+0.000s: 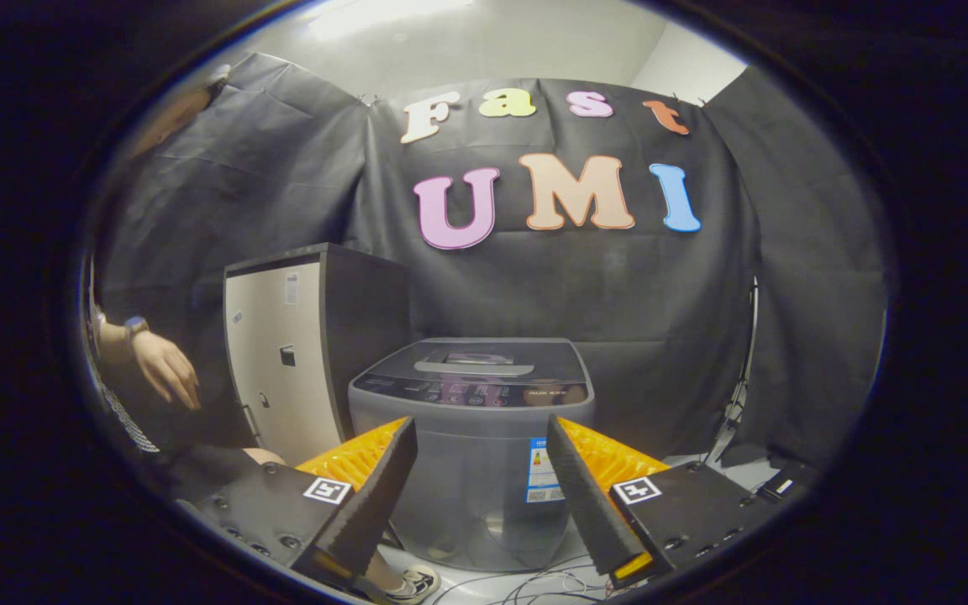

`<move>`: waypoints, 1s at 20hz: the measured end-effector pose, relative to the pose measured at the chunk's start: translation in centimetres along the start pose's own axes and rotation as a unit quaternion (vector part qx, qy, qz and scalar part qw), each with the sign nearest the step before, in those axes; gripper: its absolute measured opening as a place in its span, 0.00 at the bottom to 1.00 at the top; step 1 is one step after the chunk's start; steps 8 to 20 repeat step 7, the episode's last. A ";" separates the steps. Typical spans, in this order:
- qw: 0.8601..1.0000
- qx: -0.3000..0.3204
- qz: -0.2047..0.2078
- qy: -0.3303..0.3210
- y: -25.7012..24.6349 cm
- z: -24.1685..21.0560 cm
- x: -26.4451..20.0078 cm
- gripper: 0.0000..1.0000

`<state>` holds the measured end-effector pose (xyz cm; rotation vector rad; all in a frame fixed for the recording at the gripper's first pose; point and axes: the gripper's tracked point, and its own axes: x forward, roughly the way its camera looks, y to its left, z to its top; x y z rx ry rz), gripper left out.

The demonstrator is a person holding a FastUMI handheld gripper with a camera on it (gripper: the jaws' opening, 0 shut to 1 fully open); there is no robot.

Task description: Put the clothes into the washing machine and then close the washing machine lid.

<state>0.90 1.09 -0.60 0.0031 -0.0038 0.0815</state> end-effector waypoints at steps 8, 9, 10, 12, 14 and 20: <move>1.000 0.000 -0.004 -0.001 -0.2 0.1 0.1 0.97; 1.000 0.000 -0.004 -0.001 -0.2 0.1 0.1 0.97; 1.000 0.000 -0.004 -0.001 -0.2 0.1 0.1 0.97; 1.000 0.000 -0.004 -0.001 -0.2 0.1 0.1 0.97; 1.000 0.000 -0.004 -0.001 -0.2 0.1 0.1 0.97; 1.000 0.000 -0.004 -0.001 -0.2 0.1 0.1 0.97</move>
